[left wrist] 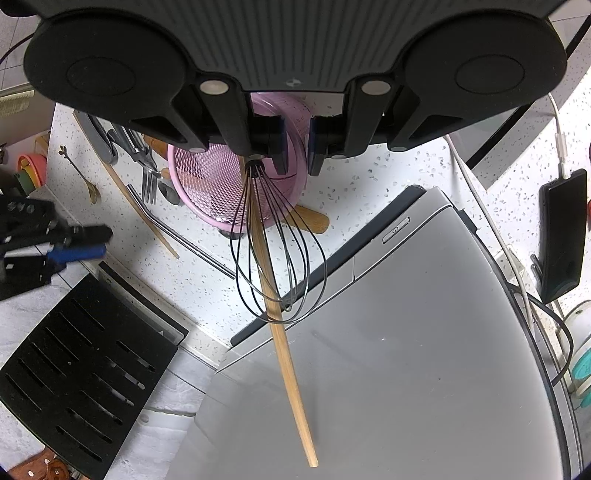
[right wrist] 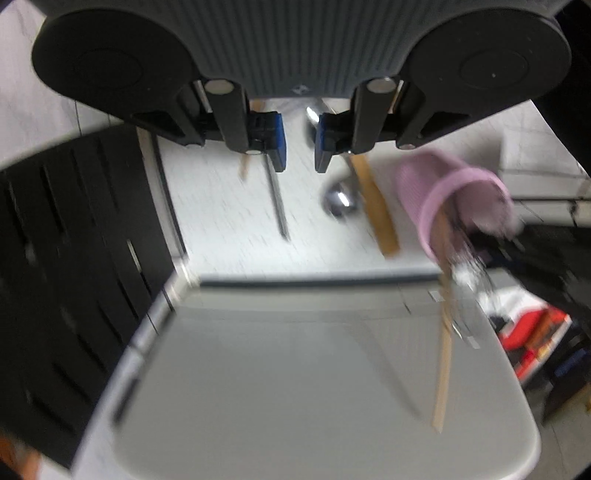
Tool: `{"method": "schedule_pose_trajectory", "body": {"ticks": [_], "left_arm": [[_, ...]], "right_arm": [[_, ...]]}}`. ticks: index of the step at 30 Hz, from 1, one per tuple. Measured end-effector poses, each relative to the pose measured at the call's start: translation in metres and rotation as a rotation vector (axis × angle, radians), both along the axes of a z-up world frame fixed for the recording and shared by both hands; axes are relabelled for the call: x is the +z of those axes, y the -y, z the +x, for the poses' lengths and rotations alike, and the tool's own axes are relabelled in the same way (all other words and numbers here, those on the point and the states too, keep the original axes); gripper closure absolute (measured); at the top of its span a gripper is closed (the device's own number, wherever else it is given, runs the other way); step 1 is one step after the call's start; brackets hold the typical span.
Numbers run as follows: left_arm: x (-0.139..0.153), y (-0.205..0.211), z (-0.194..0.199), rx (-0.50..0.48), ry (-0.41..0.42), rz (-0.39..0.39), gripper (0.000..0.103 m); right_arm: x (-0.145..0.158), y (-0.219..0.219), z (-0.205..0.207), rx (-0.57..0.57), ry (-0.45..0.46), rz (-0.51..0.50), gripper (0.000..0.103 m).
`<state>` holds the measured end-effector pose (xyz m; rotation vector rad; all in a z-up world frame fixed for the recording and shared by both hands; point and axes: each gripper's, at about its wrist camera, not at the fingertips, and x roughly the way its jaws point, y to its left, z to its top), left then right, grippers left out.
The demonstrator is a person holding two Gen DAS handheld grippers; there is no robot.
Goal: Organize utensils
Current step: 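Move the right gripper to the second wooden chopstick and close on it, then lift the second chopstick with the right gripper toward the pink cup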
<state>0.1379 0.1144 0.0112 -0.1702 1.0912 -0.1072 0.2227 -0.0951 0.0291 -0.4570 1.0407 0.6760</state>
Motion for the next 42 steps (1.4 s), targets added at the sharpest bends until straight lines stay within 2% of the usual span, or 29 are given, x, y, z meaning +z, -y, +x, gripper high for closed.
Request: {"method": "schedule_pose_trajectory", "body": {"ticks": [7, 12, 20, 33, 34, 35, 42], "left_arm": [[0.0, 0.003, 0.0, -0.004, 0.002, 0.009, 0.092], [-0.001, 0.003, 0.0, -0.01, 0.004, 0.008, 0.09], [-0.001, 0.002, -0.001, -0.011, 0.004, 0.007, 0.09], [0.0, 0.003, -0.001, -0.013, 0.005, 0.008, 0.09], [0.0, 0.003, -0.001, -0.013, 0.005, 0.009, 0.09], [0.0, 0.004, -0.001, -0.014, 0.006, 0.011, 0.09], [-0.001, 0.004, -0.002, -0.013, 0.005, 0.007, 0.09]], "right_arm": [[-0.048, 0.029, 0.01, -0.024, -0.093, -0.16, 0.089], [-0.07, 0.031, 0.013, -0.028, -0.131, -0.185, 0.089], [-0.086, 0.025, 0.016, -0.012, -0.161, -0.211, 0.089], [-0.095, 0.029, 0.018, 0.001, -0.214, -0.217, 0.089], [-0.095, 0.029, 0.018, -0.002, -0.211, -0.216, 0.092], [-0.095, 0.029, 0.02, -0.006, -0.206, -0.215, 0.099], [-0.097, 0.036, 0.042, -0.08, -0.19, -0.211, 0.099]]}}
